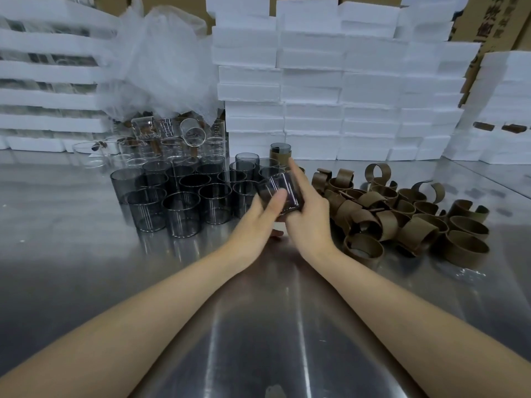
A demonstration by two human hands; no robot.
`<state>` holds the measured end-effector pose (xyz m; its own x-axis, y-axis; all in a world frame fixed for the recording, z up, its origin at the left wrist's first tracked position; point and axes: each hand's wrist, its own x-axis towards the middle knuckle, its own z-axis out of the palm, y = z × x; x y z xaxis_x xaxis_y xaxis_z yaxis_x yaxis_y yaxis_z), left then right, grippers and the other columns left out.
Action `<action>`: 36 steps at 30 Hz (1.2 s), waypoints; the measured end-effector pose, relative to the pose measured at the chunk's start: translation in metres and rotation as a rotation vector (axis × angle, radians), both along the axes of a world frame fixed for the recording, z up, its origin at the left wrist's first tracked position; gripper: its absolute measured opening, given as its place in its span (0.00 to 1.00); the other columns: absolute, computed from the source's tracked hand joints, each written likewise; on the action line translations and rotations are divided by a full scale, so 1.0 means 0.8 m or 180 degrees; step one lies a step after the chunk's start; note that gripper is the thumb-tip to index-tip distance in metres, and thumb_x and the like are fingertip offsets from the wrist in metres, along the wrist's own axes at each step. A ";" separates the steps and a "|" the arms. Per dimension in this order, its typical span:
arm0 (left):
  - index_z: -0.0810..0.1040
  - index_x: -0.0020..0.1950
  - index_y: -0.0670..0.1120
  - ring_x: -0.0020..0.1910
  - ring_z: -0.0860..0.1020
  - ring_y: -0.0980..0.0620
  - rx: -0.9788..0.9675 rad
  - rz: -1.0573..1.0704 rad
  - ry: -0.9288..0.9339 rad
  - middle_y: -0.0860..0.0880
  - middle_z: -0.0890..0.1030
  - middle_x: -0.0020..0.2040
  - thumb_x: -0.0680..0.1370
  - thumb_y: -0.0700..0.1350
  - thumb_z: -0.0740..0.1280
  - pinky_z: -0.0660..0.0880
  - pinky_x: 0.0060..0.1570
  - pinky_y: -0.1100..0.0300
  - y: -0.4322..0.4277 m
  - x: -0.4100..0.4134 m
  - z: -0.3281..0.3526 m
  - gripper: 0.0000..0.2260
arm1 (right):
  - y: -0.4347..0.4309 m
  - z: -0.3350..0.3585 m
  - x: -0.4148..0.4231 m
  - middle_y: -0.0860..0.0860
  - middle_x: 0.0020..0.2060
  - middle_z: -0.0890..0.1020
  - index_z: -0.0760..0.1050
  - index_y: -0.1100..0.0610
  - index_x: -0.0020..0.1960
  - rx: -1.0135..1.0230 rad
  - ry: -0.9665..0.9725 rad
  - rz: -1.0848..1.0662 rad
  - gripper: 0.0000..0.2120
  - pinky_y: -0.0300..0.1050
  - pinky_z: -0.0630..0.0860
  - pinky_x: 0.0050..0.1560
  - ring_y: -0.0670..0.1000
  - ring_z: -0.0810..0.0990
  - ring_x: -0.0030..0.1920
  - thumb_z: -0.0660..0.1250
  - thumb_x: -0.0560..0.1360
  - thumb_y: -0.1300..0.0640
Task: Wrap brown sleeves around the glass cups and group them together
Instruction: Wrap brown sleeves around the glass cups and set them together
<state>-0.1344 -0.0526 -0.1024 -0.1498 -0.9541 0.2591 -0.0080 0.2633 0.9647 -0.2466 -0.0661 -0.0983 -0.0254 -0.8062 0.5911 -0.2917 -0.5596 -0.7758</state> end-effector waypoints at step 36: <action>0.81 0.47 0.47 0.40 0.79 0.58 -0.0453 0.1001 0.0507 0.50 0.83 0.43 0.77 0.56 0.57 0.73 0.42 0.64 0.009 0.003 0.018 0.17 | -0.005 0.005 -0.005 0.49 0.61 0.78 0.61 0.47 0.74 0.0904 -0.0504 0.1541 0.44 0.37 0.75 0.49 0.43 0.79 0.54 0.62 0.62 0.72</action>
<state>-0.1323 -0.0453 -0.0879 0.1975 -0.8999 0.3888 0.0373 0.4033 0.9143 -0.2509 -0.0704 -0.0939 0.3149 -0.8744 0.3692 0.0774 -0.3640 -0.9282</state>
